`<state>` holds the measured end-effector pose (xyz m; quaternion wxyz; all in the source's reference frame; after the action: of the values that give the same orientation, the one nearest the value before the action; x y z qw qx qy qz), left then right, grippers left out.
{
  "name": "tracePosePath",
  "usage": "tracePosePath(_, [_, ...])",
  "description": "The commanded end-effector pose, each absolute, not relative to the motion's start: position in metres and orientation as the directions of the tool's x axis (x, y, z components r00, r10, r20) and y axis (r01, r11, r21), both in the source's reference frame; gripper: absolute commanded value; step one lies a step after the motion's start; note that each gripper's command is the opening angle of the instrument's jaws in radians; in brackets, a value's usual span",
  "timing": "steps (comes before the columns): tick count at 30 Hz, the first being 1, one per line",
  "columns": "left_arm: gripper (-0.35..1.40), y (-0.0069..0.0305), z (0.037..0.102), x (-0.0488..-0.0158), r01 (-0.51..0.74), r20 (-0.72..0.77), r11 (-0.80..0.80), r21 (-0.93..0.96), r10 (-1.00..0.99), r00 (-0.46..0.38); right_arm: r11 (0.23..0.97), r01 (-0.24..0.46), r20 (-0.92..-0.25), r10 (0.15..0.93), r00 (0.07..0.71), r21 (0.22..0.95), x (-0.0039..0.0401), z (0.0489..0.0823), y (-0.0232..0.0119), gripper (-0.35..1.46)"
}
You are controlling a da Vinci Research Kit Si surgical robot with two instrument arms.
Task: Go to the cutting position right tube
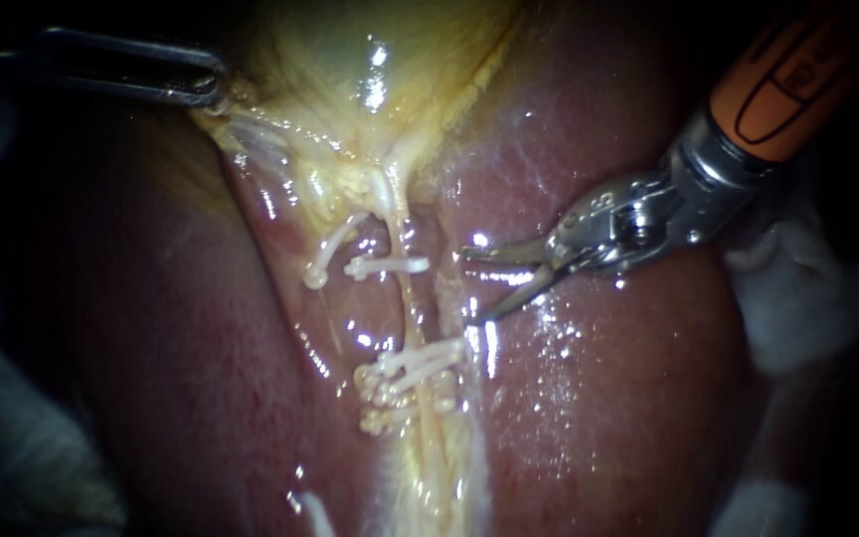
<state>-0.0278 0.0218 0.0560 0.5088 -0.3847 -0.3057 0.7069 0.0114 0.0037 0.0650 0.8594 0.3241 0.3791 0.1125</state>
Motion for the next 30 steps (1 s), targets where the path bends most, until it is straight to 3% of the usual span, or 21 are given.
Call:
tracePosePath(1, [-0.35,0.0218,0.0560,-0.0278,-0.484,-0.233,-0.295,-0.823,0.955,-0.186,0.751,0.053,-0.574,0.454,0.682,0.658,0.0114,0.0649,0.0037,1.44])
tracePosePath(7, [-0.35,0.0218,0.0560,-0.0278,-0.484,-0.233,-0.295,-0.824,0.955,-0.186,0.656,0.107,-0.549,0.519,0.655,0.747,0.0118,0.0643,0.0031,1.44])
tracePosePath(15, [-0.35,0.0218,0.0560,-0.0278,-0.484,-0.233,-0.295,-0.824,0.955,-0.186,0.566,0.117,-0.499,0.588,0.637,0.816,0.0125,0.0648,0.0023,1.44])
tracePosePath(23, [-0.35,0.0218,0.0560,-0.0278,-0.484,-0.233,-0.295,-0.823,0.955,-0.186,0.549,0.121,-0.484,0.586,0.650,0.827,0.0138,0.0672,0.0005,1.44])
tracePosePath(30, [-0.35,0.0218,0.0560,-0.0278,-0.485,-0.233,-0.295,-0.823,0.955,-0.186,0.542,0.134,-0.498,0.609,0.618,0.830,0.0149,0.0691,-0.0001,1.44])
